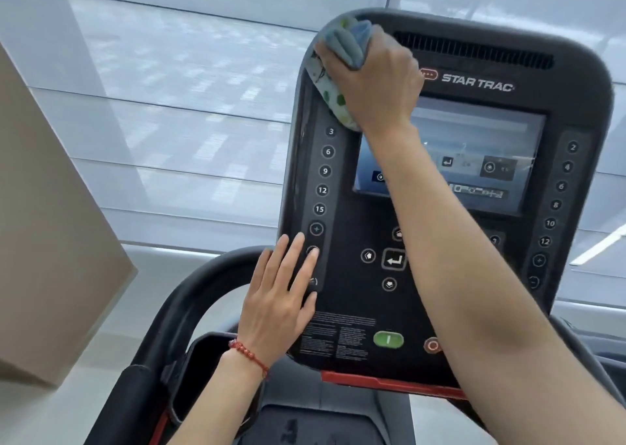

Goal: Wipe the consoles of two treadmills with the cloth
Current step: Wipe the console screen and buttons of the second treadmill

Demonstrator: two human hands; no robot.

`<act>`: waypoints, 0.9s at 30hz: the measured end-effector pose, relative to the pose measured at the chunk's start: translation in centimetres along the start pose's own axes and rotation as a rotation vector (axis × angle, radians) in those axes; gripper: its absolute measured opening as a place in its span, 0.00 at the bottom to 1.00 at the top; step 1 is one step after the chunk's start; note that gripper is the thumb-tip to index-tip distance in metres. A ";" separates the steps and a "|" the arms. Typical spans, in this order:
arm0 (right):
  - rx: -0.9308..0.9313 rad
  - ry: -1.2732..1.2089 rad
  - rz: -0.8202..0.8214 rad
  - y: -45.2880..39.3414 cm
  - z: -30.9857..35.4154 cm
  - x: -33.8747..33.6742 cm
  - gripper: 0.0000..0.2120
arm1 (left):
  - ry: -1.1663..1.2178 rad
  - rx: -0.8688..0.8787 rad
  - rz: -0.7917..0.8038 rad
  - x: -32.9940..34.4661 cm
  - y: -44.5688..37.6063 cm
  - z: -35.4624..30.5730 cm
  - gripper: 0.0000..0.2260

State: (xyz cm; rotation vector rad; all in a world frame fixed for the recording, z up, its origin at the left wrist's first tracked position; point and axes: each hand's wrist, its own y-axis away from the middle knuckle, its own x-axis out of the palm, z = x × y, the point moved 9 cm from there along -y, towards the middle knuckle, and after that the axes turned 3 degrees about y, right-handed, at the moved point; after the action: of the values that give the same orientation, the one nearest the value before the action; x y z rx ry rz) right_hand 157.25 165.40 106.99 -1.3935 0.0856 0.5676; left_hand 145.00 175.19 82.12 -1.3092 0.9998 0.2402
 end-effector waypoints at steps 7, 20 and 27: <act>-0.145 0.046 0.117 -0.1 1.1 0.7 0.28 | 0.012 0.001 0.039 0.4 0.0 0.4 0.24; -0.180 0.105 -0.033 15.0 1.4 -1.9 0.27 | 0.100 -0.037 0.017 0.1 2.0 0.6 0.23; 0.086 0.097 -0.081 17.9 -2.1 -4.0 0.25 | 0.115 -0.027 -0.011 -0.6 2.4 0.3 0.24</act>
State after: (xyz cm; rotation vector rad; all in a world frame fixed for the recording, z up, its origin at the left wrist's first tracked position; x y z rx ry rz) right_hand 146.73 163.26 91.93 -1.3343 0.1296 0.4237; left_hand 143.23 176.38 80.93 -1.3647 1.0894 0.1719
